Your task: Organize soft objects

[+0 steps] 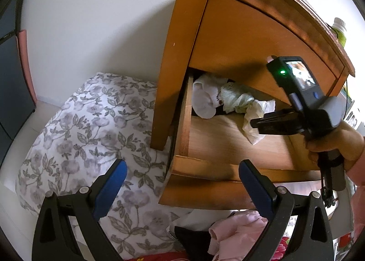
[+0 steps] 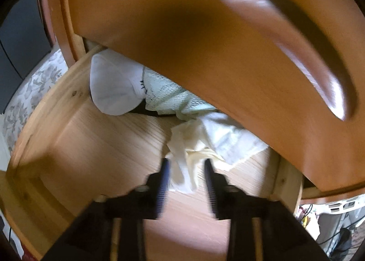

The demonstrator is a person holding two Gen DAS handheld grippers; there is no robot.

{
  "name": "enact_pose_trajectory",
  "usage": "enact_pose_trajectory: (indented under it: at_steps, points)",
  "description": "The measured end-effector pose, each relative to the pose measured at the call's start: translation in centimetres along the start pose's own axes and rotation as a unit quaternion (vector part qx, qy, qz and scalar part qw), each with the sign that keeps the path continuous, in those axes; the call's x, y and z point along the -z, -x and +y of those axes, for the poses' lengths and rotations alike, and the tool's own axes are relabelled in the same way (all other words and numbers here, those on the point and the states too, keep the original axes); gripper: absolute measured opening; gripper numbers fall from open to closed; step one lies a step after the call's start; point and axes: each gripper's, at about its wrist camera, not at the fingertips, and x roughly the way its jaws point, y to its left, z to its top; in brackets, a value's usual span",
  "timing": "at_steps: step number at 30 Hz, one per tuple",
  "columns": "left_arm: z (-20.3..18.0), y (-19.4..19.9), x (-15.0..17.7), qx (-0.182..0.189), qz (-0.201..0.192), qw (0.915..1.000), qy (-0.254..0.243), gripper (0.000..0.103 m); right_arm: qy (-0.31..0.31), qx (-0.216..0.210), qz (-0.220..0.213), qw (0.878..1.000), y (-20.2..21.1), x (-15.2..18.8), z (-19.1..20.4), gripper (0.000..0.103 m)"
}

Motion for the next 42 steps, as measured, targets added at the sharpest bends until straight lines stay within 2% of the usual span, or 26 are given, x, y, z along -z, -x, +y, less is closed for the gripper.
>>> enact_pose_trajectory:
  at_steps: [5,10,12,15,21,29,39,42]
  points:
    - [0.4,-0.5,0.0,0.007,0.004,1.0000,0.004,0.099,-0.011,0.041,0.033,0.999,-2.0,-1.2,0.3,0.040]
    - [0.4,-0.5,0.0,0.009,0.002,1.0000,0.003,0.099,-0.031,0.034,0.049,0.998,-2.8,-2.0,-0.1,0.035]
    - [0.4,-0.6,0.0,0.011,0.001,0.9999,0.005,0.099,-0.029,0.029,0.049,0.998,-3.1,-2.2,-0.3,0.018]
    - [0.4,-0.5,0.0,0.011,0.001,0.9999,0.005,0.099,-0.026,0.036,0.047,0.998,-3.0,-2.3,0.1,0.005]
    - [0.5,-0.5,-0.1,0.008,0.001,0.9999,0.009,0.099,-0.033,0.054,0.043,0.997,-2.1,-1.3,-0.8,0.004]
    - [-0.1,0.2,0.1,-0.001,-0.001,1.0000,-0.003,0.099,-0.048,0.076,0.029,0.996,1.0,1.9,-2.0,0.004]
    - [-1.6,1.7,0.5,-0.004,-0.006,0.9996,-0.028,0.099,-0.066,0.105,-0.013,0.992,4.6,3.5,-3.3,0.003]
    - [-2.1,2.4,0.7,-0.005,-0.011,0.9993,-0.034,0.099,-0.063,0.117,-0.031,0.991,5.1,5.1,-4.4,0.003]
